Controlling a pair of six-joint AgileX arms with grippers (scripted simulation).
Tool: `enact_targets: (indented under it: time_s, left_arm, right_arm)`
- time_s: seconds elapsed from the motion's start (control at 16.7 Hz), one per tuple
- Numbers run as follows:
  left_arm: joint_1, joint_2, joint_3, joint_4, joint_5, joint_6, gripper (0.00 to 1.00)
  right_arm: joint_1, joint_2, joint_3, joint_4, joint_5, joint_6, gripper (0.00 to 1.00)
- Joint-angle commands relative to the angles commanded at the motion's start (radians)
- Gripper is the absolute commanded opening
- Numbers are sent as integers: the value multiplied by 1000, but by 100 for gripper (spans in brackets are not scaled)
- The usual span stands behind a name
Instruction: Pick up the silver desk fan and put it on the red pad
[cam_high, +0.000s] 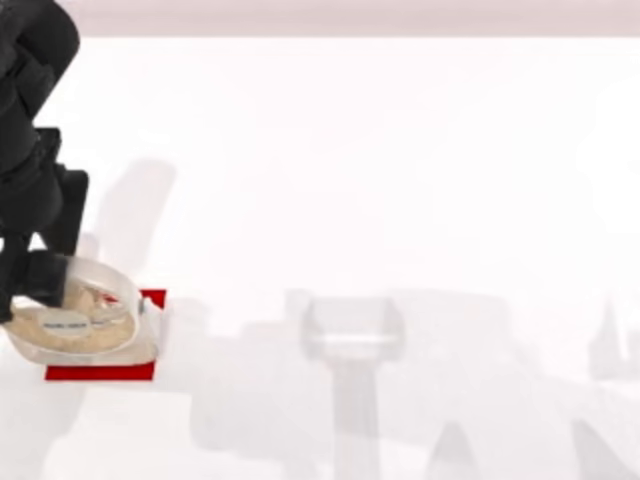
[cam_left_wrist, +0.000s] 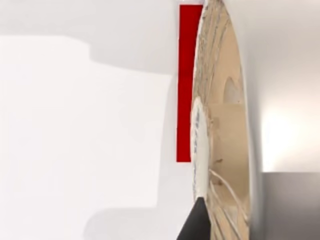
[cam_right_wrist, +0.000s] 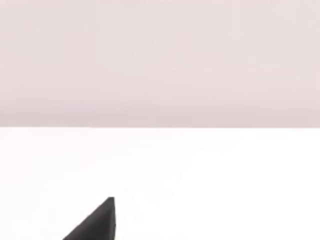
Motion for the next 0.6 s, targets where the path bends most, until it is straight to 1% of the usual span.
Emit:
enact_targets:
  time_s: [0.24,0.3,0.6]
  left_arm:
    - [0,0,0,0,0,0,98]
    - [0,0,0,0,0,0,100]
    - [0,0,0,0,0,0,100]
  right_arm:
    - [0,0,0,0,0,0,100]
    - [0,0,0,0,0,0,100]
    - [0,0,0,0,0,0,100]
